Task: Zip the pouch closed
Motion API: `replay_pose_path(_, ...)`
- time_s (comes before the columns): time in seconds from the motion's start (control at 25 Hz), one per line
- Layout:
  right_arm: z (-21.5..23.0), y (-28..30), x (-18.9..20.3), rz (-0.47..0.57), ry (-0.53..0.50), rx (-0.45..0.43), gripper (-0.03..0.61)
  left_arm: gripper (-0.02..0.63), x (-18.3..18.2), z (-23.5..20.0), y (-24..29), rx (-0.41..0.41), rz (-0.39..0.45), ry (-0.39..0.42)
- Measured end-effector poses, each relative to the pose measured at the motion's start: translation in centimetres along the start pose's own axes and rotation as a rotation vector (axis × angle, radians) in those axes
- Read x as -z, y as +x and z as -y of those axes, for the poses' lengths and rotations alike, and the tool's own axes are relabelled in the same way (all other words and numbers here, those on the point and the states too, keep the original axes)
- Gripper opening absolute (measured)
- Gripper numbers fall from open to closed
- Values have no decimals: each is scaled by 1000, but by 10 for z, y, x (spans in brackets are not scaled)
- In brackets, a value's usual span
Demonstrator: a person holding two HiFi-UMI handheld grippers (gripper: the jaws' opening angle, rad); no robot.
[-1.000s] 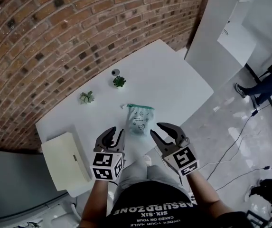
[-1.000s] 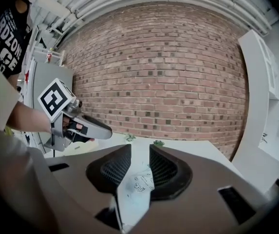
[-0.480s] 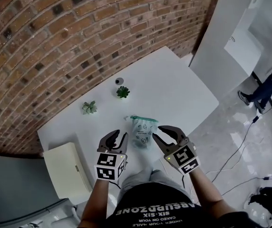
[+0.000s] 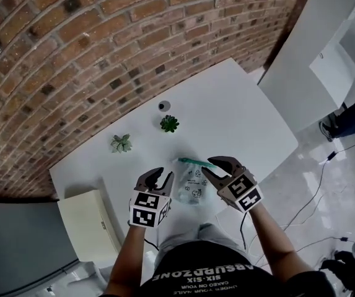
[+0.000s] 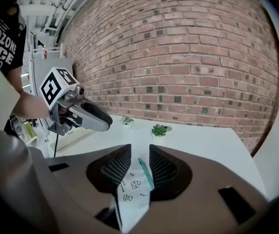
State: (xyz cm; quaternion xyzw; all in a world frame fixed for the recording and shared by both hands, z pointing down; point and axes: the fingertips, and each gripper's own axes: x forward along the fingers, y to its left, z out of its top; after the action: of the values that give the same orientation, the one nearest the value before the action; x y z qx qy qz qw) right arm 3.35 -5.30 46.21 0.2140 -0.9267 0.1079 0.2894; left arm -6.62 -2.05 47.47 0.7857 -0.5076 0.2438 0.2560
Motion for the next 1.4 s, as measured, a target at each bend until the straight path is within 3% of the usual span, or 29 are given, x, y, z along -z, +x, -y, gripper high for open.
replay_pose_path(0.48,33,80,34,-154,-71,-94,110,101,40,-31,75,66,-149,-26)
replay_pose_path(1.0,34,149,81,-367,-405,-217,98,101,81,-46,133,75,-285,20)
replay_pose_path(1.4,26,166,106,-450,-565,-290,98,101,101,-36,162,145,-378,184)
